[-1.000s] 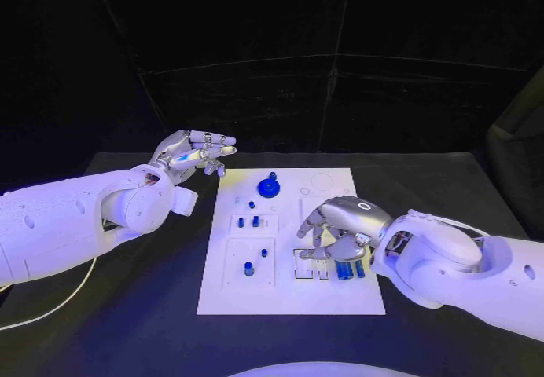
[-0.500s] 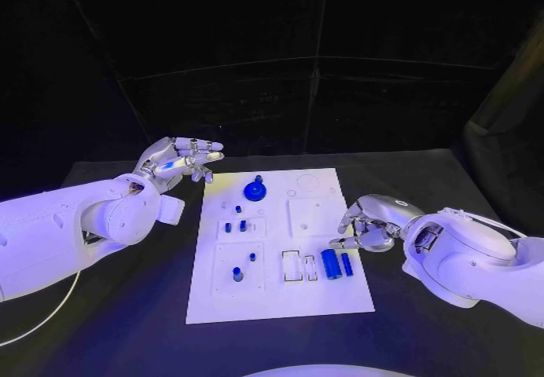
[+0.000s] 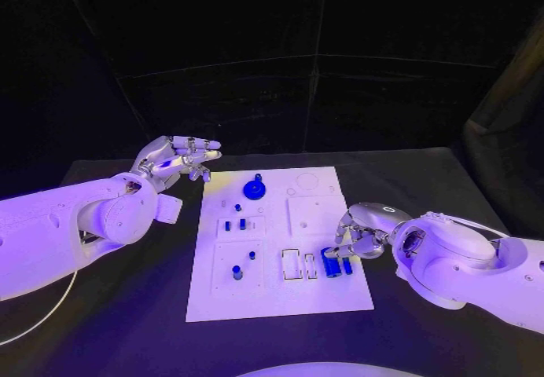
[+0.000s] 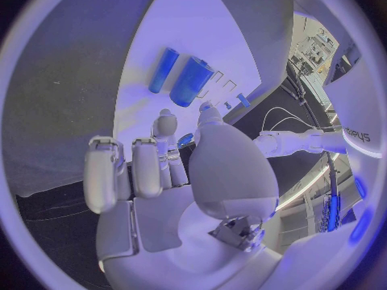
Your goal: Assemble the parts on the task board
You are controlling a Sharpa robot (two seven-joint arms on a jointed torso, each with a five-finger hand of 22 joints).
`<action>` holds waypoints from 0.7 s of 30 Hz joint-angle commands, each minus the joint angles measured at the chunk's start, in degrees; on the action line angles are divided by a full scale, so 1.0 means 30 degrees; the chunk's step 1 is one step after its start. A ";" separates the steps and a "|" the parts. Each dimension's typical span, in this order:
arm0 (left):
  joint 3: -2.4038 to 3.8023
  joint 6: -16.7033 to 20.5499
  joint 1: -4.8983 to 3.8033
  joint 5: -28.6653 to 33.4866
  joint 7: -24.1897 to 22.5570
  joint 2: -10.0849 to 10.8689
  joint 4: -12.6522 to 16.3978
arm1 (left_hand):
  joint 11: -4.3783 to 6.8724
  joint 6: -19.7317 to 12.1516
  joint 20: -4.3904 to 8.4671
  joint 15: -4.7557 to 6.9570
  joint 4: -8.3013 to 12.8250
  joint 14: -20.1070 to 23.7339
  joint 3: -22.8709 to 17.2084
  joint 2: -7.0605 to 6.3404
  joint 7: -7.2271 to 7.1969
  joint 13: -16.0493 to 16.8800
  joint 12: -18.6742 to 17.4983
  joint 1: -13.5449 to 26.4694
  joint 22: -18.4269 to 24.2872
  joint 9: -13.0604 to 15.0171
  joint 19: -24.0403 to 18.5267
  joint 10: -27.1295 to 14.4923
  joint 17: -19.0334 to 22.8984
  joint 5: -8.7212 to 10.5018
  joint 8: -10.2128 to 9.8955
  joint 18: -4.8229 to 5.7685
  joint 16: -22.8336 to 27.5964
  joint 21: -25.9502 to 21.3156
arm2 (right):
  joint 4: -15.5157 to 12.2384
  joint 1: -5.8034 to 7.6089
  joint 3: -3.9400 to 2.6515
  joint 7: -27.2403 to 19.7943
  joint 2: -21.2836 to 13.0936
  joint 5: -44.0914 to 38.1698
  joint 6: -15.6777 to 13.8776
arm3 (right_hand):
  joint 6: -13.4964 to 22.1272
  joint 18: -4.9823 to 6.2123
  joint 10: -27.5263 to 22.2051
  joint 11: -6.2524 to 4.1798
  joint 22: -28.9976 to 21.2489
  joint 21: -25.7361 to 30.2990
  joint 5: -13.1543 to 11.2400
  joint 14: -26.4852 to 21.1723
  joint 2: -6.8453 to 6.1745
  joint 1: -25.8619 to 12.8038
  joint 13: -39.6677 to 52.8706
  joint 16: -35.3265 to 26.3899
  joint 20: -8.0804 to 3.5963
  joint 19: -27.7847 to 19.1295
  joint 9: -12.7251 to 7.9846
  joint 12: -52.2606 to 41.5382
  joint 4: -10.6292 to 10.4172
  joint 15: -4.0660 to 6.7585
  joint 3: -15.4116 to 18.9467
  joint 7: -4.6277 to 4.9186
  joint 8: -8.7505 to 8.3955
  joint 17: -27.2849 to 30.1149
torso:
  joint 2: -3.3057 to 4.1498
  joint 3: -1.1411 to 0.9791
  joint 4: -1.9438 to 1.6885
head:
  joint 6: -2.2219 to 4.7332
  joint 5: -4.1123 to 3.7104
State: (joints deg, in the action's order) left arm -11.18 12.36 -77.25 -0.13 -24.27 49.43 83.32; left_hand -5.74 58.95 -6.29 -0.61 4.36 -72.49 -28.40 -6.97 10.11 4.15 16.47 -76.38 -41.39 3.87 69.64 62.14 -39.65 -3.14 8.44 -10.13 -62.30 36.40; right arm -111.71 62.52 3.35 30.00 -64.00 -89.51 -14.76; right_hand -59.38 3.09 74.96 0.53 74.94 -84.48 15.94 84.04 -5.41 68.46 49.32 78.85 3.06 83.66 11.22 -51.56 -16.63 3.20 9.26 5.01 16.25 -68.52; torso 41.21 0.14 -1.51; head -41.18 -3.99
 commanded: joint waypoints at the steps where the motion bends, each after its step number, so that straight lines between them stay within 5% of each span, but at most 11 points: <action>1: 0.0009 -0.0155 -0.0026 0.0061 -0.0108 0.0015 0.0009 | -0.0034 -0.0055 -0.0037 -0.0067 0.0003 0.0130 0.0082 0.0211 0.0008 -0.0011 0.0143 0.0035 0.0034 -0.0004 -0.0129 -0.0103 0.0029 -0.0007 0.0036 -0.0116 0.0113 -0.0074 | 0.0041 -0.0022 0.0012 0.0232 0.0113 -0.0703 0.0931 | 0.0124 -0.0307 0.0217 -0.0007 0.2269 -0.0152 -0.0034 0.0858 -0.0080 -0.0120 0.0598 0.0168 0.0030 0.0133 0.0125 -0.0499 -0.0048 0.0051 0.0145 -0.0010 0.0162 -0.0149 | 0.0017 0.0006 0.0010 | -0.0025 0.0021; 15: -0.0032 -0.0188 -0.0024 0.0061 -0.0101 0.0051 -0.0020 | -0.0034 -0.0055 -0.0037 -0.0067 0.0003 0.0130 0.0082 0.0211 0.0008 -0.0011 0.0143 0.0035 0.0034 -0.0004 -0.0129 -0.0103 0.0029 -0.0007 0.0036 -0.0116 0.0113 -0.0074 | 0.0374 -0.0169 0.0048 0.0316 0.0613 -0.1511 0.1913 | 0.0163 -0.0337 0.0453 -0.0049 0.2400 -0.0229 0.0021 0.0916 0.0000 -0.0196 0.1733 0.0404 0.0006 0.0209 0.0441 -0.1410 -0.0057 0.0080 0.0241 -0.0063 0.0460 -0.0572 | 0.0006 0.0009 -0.0020 | -0.0099 0.0066; 21: -0.0051 -0.0186 -0.0024 0.0061 -0.0097 0.0085 0.0000 | -0.0034 -0.0055 -0.0037 -0.0067 0.0003 0.0130 0.0082 0.0211 0.0008 -0.0011 0.0143 0.0035 0.0034 -0.0004 -0.0129 -0.0103 0.0029 -0.0007 0.0036 -0.0116 0.0113 -0.0074 | 0.0535 -0.0656 0.0053 0.0329 0.1031 -0.1560 0.2256 | 0.0135 -0.0344 0.0488 -0.0071 0.2430 -0.0245 0.0090 0.0916 0.0071 -0.0186 0.2011 0.0432 -0.0003 0.0224 0.0565 -0.1607 -0.0047 0.0094 0.0240 -0.0092 0.0584 -0.0621 | 0.0011 0.0032 -0.0015 | -0.0153 0.0077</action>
State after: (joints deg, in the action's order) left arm -11.36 12.35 -77.24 -0.13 -24.27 49.63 83.22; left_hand -5.74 58.95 -6.29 -0.61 4.36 -72.49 -28.40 -6.97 10.11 4.16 16.70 -76.38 -41.34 3.87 69.65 62.14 -39.65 -3.14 8.44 -10.13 -62.30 36.40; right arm -110.19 60.68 3.45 30.75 -61.06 -93.18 -9.87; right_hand -59.20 3.09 76.18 0.29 74.93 -84.87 15.95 84.04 -5.41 68.46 55.23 79.90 3.07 83.66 12.85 -56.13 -16.82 3.19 9.76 4.83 17.74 -70.32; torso 41.22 0.19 -1.54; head -41.57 -3.75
